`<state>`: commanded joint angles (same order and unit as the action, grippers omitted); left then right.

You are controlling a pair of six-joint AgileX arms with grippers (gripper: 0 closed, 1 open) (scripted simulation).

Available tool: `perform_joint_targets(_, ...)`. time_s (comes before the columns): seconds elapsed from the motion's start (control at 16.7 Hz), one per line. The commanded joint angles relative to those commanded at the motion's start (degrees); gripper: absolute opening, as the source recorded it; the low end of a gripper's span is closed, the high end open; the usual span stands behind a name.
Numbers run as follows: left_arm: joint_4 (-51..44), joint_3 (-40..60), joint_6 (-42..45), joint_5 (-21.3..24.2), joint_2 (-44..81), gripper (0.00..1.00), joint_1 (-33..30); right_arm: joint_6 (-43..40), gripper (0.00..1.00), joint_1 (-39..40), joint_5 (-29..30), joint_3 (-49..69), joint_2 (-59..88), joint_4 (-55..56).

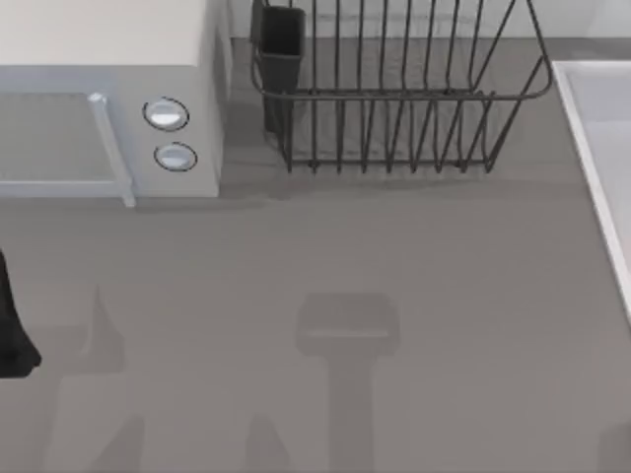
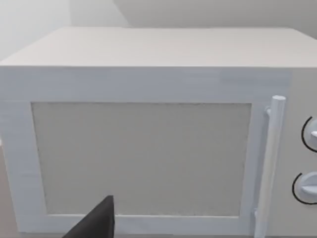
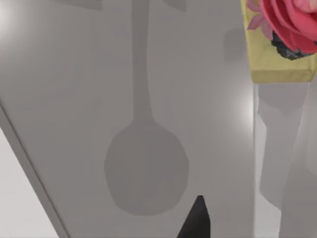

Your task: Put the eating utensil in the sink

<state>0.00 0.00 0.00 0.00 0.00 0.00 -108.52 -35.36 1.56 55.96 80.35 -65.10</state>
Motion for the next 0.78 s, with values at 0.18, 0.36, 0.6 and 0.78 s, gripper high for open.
perform_joint_targets(0.18, 0.0, 0.0, 0.0, 0.0, 0.0, 1.00, 0.0, 0.1, 0.00, 0.0, 0.0, -0.2, 0.2, 0.1)
perform_joint_targets(0.36, 0.0, 0.0, 0.0, 0.0, 0.0, 1.00, 0.0, 0.4, 0.00, 0.5, 0.0, 1.7, 2.0, -0.7)
perform_joint_targets(0.6, 0.0, 0.0, 0.0, 0.0, 0.0, 1.00, 0.0, 2.4, 0.00, 3.2, 0.1, 12.6, 11.6, -5.2)
perform_joint_targets(0.78, 0.0, 0.0, 0.0, 0.0, 0.0, 1.00, 0.0, 5.2, 0.00, 6.7, 0.2, 27.0, 22.6, -10.1)
